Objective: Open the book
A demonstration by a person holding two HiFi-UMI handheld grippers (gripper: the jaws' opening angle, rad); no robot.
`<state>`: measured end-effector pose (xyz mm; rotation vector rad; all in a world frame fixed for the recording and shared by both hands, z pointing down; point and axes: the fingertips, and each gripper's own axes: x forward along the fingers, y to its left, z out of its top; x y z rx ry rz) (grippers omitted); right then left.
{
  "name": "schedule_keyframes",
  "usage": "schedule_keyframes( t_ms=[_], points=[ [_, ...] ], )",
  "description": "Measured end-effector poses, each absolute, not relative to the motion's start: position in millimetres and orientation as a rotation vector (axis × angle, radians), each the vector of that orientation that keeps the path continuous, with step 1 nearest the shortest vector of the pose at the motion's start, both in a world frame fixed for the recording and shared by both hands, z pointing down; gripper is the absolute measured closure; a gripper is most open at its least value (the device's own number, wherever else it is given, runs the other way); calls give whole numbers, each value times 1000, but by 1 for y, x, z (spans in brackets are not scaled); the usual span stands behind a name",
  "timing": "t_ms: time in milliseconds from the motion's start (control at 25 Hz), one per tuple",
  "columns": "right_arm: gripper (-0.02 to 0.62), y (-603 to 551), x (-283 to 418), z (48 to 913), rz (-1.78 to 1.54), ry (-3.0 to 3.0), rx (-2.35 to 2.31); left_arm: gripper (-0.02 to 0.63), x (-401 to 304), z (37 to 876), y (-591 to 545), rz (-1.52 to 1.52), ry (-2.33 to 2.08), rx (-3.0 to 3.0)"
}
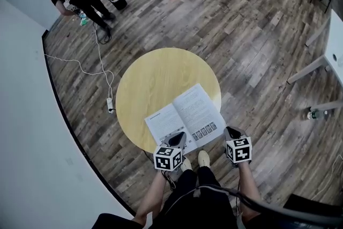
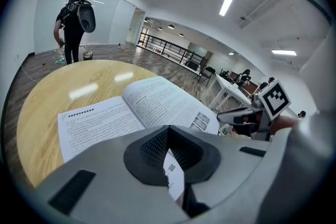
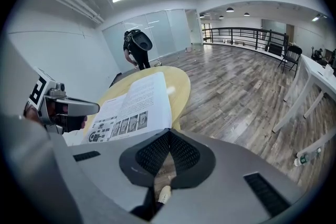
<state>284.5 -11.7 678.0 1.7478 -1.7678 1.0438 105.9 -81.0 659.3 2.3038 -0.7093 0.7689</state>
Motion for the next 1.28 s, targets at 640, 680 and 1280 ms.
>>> schedule_keyframes(
  t_ms=[640, 680, 1280],
  points=[
    [588, -18, 293, 734, 1152, -1779, 1704, 607, 111, 691, -85, 817, -709, 2271],
    [588, -18, 293, 737, 1156, -1779, 1702, 607, 112, 692, -86, 816, -709, 2268],
    [397, -17, 291, 746, 1147, -1751, 1677, 607, 108, 691, -85, 804, -726, 2255]
  ],
)
